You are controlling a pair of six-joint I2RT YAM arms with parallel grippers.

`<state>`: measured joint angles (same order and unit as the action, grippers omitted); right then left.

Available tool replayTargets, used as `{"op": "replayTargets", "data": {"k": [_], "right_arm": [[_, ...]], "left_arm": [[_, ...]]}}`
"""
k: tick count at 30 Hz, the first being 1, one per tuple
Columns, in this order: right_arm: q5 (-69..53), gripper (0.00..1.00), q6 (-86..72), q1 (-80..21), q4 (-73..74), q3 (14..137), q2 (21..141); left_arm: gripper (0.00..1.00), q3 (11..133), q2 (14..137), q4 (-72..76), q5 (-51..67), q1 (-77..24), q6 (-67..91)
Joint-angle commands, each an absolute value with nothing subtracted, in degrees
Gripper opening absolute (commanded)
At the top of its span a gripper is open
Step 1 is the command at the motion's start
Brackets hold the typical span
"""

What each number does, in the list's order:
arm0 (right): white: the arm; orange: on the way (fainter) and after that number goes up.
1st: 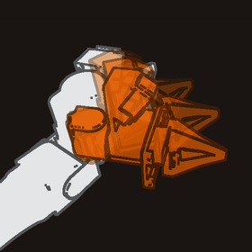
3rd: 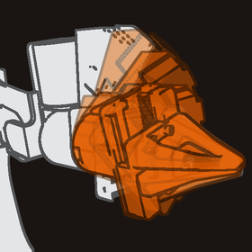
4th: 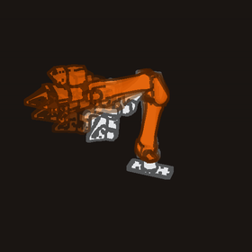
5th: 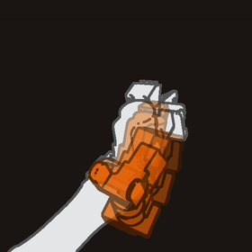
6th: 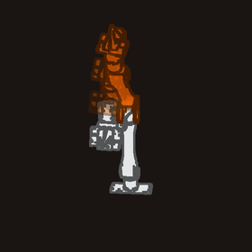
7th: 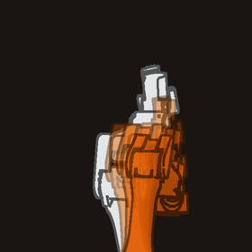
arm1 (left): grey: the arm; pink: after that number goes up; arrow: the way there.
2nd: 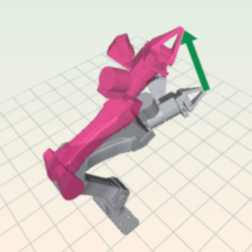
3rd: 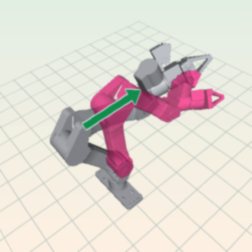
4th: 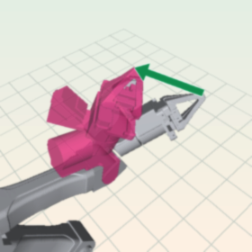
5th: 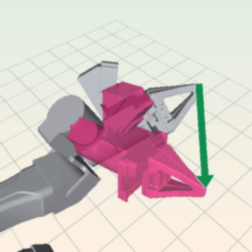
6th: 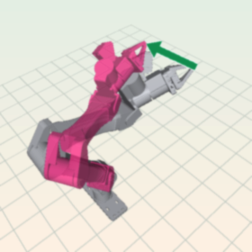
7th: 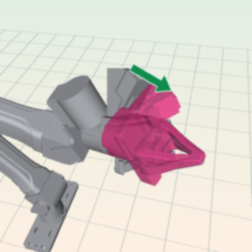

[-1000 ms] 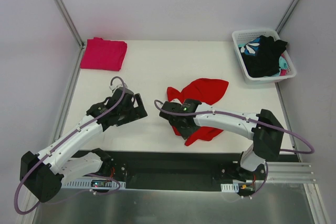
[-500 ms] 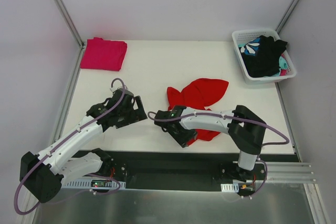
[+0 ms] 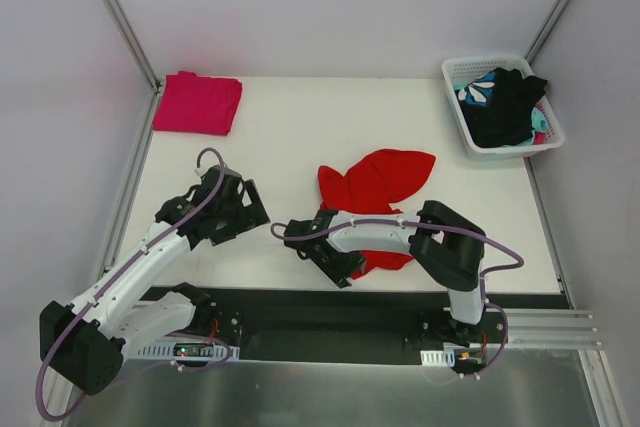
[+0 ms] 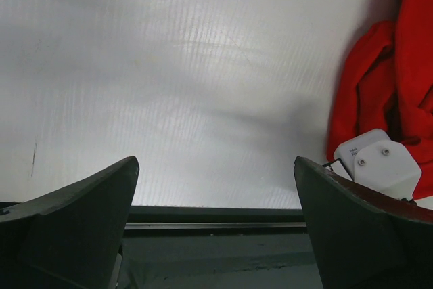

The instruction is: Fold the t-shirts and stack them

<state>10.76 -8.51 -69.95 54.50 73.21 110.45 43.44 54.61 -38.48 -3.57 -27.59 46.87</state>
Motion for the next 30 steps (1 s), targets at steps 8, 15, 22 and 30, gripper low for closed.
{"op": "replayTargets", "data": {"k": [8,15,22,30], "right_arm": [[16.3,0.45,-9.4,-70.3,59.1,78.4,111.9],[18.8,0.43,-9.8,-70.1,59.9,79.8,112.2],[18.5,0.36,-9.9,-70.0,58.5,79.3,114.0],[20.7,0.01,-10.5,-70.1,59.9,80.7,112.6]], "left_arm": [[0.99,44.6,52.9,-40.5,-1.6,-27.1,44.6],[0.99,45.3,52.8,-40.8,-1.2,-27.1,44.3],[0.99,45.6,52.3,-41.1,-1.4,-27.1,44.0],[0.99,45.7,52.4,-41.3,-1.4,-27.1,43.9]]}}
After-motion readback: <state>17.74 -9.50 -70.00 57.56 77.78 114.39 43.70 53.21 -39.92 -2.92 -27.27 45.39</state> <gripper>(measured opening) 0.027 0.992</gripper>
